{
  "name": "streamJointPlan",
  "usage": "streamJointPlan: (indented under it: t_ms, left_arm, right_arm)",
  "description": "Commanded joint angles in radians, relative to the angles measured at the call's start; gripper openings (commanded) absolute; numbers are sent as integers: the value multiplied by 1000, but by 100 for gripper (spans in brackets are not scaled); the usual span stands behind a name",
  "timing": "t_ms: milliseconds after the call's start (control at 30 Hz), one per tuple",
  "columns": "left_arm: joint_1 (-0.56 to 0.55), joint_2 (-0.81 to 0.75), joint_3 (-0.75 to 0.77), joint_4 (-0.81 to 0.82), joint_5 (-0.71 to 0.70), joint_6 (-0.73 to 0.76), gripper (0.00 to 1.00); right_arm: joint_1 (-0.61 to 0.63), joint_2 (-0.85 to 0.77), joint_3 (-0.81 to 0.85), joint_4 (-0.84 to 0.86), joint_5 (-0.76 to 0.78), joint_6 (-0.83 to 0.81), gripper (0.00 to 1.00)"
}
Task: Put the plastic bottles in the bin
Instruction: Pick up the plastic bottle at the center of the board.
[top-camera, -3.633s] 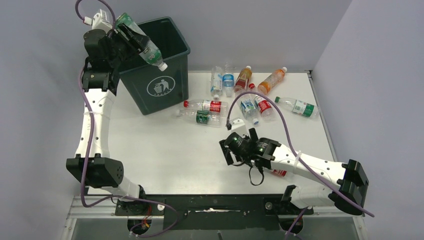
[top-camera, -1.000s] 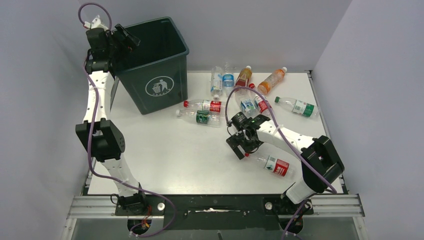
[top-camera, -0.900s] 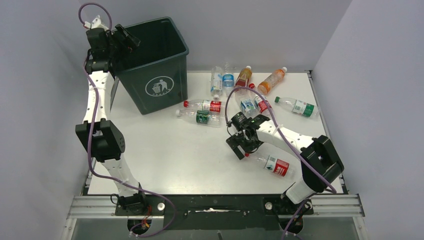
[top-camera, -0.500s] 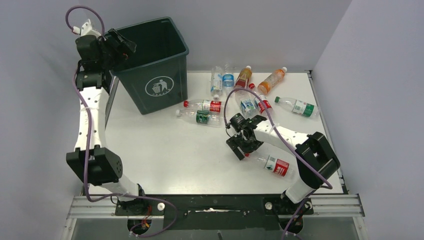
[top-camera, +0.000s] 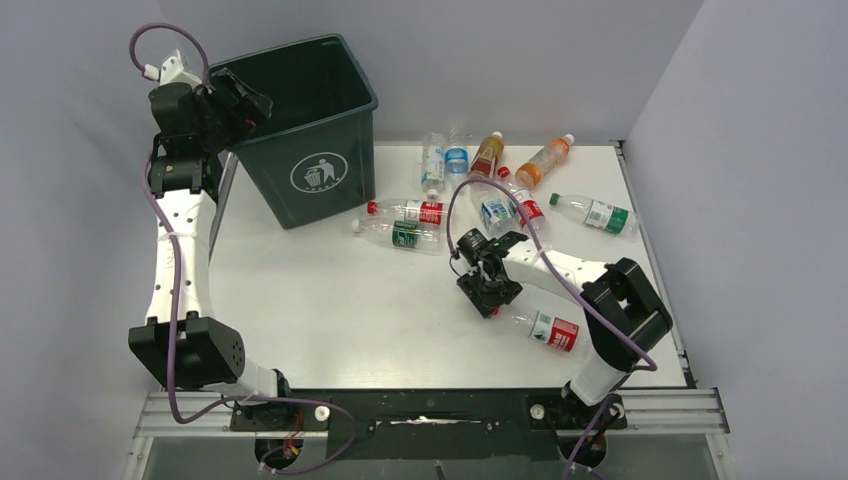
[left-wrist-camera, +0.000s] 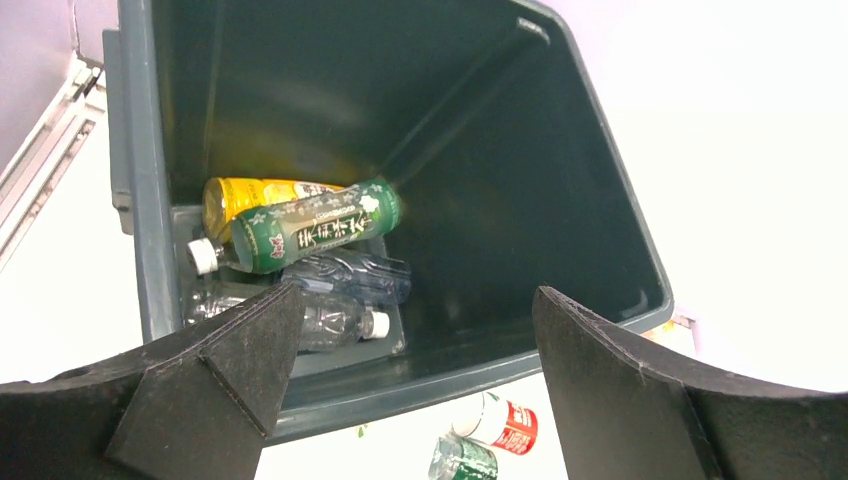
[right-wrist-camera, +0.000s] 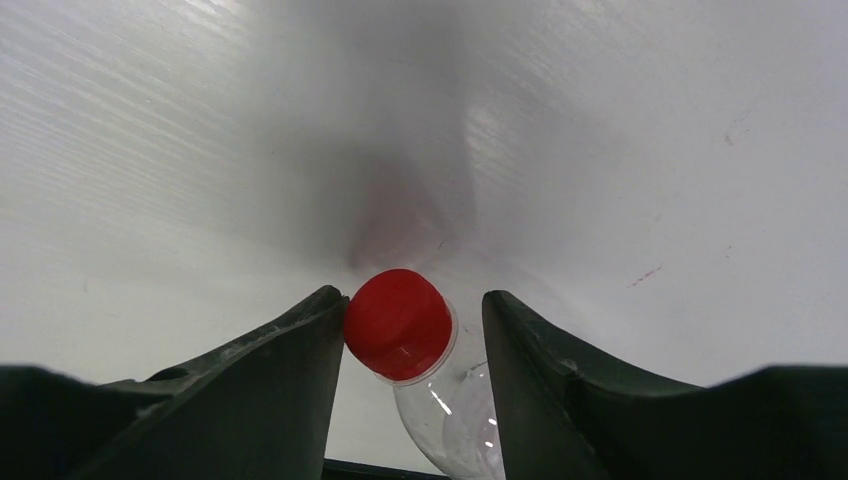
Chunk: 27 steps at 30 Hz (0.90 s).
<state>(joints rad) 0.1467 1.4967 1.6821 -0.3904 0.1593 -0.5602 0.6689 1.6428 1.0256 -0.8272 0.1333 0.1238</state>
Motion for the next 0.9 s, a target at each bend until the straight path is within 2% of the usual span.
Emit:
streamJointPlan:
  t_ms: [0,433,567,867]
  left_arm:
    - [-2,-39,-2,17,-5,19,86]
    - [-11,-105,-81,14,33,9,86]
    - [-25,-142,-131,19,54,1,86]
    - [-183,-241,-289,22,22,16,86]
  right_arm:
    - [-8,16,10,13,40,4,50]
    - [-14,94,136,-23,86,-4,31]
    - [-14,99,183,-33,99,-6,30]
    - [-20,94,306,-42,98,-16,28]
